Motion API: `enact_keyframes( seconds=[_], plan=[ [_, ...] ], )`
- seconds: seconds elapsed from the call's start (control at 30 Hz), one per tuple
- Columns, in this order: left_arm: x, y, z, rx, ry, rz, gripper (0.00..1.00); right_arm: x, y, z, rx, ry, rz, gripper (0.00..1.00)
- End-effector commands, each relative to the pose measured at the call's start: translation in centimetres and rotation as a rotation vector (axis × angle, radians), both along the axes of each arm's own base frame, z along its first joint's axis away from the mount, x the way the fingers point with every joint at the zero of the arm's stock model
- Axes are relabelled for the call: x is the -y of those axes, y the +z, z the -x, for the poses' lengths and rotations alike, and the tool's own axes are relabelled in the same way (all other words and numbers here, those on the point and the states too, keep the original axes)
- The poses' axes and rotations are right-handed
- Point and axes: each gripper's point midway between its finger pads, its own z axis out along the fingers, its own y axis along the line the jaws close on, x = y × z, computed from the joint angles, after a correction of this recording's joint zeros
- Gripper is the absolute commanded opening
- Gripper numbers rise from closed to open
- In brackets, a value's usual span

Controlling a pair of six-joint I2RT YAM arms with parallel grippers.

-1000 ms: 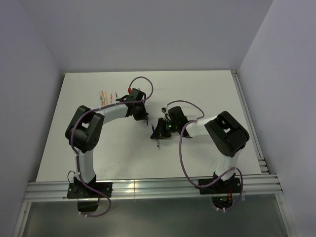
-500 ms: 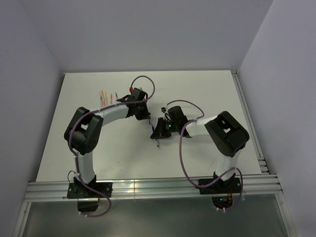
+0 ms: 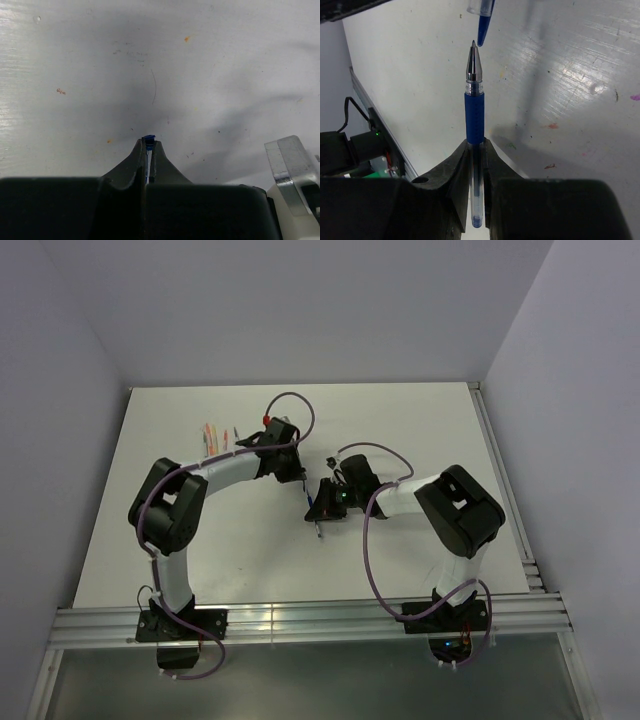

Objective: Insert the pens into the pen caps
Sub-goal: Insert the pen cap onto the pen.

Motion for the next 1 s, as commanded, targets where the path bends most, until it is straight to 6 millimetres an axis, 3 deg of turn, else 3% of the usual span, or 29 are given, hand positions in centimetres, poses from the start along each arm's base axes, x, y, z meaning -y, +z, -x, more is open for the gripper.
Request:
enact_keyframes(
  seconds=[0.0, 0.27, 0.97],
  plan=[
    [1.3, 4.1, -0.6, 0.081, -0.018, 0.066, 0.00, -0.9, 1.0, -0.9, 0.044, 0.009, -0.019, 0.00],
    [1.4, 4.6, -0.2, 0.090, -0.031, 0.059, 0.00, -0.6, 0.9, -1.0, 0.051, 0.000, -0.007, 0.00],
    [1.2, 3.3, 0.7, 0.072, -0.034, 0.042, 0.00, -0.3, 2.3, -1.0, 0.084, -0.007, -0.012, 0.00]
  ],
)
